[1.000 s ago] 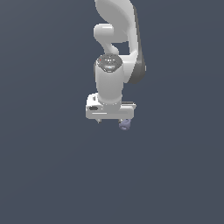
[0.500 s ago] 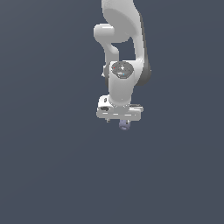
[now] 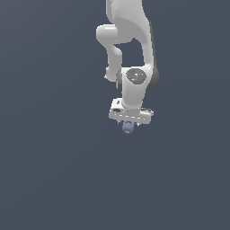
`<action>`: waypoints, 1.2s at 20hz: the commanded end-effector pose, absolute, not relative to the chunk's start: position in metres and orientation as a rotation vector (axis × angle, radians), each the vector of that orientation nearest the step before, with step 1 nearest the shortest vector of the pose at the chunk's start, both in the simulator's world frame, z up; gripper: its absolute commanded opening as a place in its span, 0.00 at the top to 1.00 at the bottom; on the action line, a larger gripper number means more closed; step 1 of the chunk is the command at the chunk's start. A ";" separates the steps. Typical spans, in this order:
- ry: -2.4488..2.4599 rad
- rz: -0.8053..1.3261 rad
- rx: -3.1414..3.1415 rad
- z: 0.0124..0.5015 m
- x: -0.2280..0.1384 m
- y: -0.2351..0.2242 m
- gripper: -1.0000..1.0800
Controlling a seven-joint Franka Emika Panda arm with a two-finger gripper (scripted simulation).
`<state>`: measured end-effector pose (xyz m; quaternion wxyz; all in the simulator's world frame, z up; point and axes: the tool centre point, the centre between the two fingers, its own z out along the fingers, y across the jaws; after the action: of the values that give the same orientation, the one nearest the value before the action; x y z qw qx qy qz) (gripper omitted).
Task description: Pick up the object and move it to a goal position.
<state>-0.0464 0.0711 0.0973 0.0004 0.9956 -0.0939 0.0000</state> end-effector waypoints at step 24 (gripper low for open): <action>-0.335 0.000 3.124 0.040 -0.055 0.080 0.04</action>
<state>-0.0557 0.0799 0.0417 0.0002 0.9943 -0.1066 -0.0007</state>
